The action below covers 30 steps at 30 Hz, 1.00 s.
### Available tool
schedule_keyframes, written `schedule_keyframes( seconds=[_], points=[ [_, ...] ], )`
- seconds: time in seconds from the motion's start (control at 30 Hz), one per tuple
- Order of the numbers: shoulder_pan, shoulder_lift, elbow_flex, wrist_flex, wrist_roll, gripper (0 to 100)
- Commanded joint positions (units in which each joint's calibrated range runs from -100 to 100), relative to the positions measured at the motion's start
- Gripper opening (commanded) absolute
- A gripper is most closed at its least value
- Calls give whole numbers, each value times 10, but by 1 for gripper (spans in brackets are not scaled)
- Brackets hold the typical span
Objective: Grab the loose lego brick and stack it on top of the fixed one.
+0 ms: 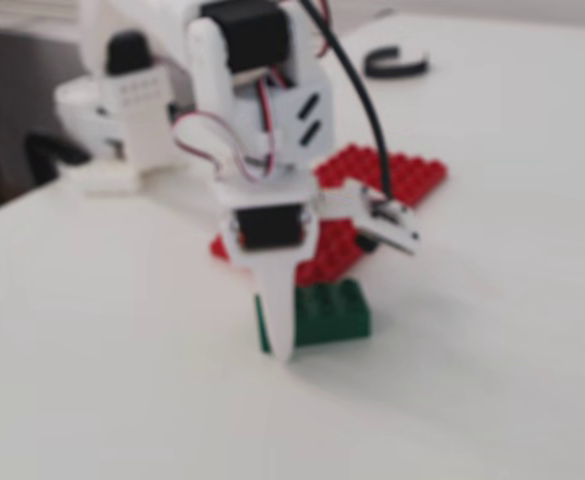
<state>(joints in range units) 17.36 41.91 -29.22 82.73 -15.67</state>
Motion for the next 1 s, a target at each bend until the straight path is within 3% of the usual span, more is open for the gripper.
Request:
schedule_keyframes(
  seconds=[0.0,0.07,0.23,0.5,0.7,0.97],
  points=[
    [-1,-3,-16,4,0,9],
    [-1,-3,-15,3,0,0],
    [-1,-14,-25,25,-2,6],
    [-28,-116,-188,173,2,5],
    [-86,-249,-121,173,47,5],
    [-157,-411,156,168,149,5]
  ],
)
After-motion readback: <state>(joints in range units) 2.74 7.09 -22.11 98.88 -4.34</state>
